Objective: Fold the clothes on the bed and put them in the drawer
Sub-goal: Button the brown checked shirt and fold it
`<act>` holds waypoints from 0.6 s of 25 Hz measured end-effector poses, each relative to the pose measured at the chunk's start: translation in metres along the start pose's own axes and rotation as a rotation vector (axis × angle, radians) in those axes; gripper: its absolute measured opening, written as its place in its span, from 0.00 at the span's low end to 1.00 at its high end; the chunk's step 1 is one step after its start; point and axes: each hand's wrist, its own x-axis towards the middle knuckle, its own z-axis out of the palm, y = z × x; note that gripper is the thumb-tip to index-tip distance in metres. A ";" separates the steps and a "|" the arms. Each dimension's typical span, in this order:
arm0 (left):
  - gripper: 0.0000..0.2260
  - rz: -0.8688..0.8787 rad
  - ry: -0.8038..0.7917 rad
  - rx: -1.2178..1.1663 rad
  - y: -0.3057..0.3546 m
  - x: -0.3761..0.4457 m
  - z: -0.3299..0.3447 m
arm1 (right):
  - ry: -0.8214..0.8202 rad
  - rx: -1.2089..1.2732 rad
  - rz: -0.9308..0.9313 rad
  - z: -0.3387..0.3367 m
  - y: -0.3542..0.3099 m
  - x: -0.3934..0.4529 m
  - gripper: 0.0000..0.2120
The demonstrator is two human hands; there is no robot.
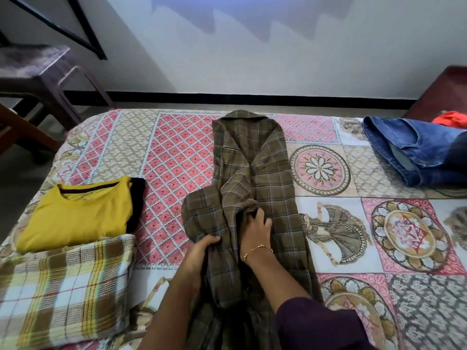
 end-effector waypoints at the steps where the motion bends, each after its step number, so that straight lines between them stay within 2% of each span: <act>1: 0.08 0.044 0.054 0.059 -0.004 0.000 0.004 | -0.006 0.009 -0.005 0.001 0.003 -0.002 0.29; 4: 0.07 0.176 0.199 0.175 -0.008 -0.002 0.013 | 0.019 0.193 0.112 0.003 0.012 -0.011 0.31; 6: 0.07 0.166 0.233 0.157 -0.007 -0.005 0.015 | 0.062 0.355 0.168 0.006 0.014 -0.017 0.28; 8: 0.08 0.110 0.274 0.117 -0.004 -0.002 0.011 | 0.092 0.357 0.115 0.014 0.013 -0.016 0.27; 11: 0.10 0.013 0.261 0.089 0.001 0.004 0.005 | 0.130 0.319 0.090 0.020 0.016 -0.011 0.27; 15: 0.08 -0.036 0.166 0.041 -0.001 -0.004 -0.005 | 0.145 0.304 0.144 0.024 0.023 -0.020 0.24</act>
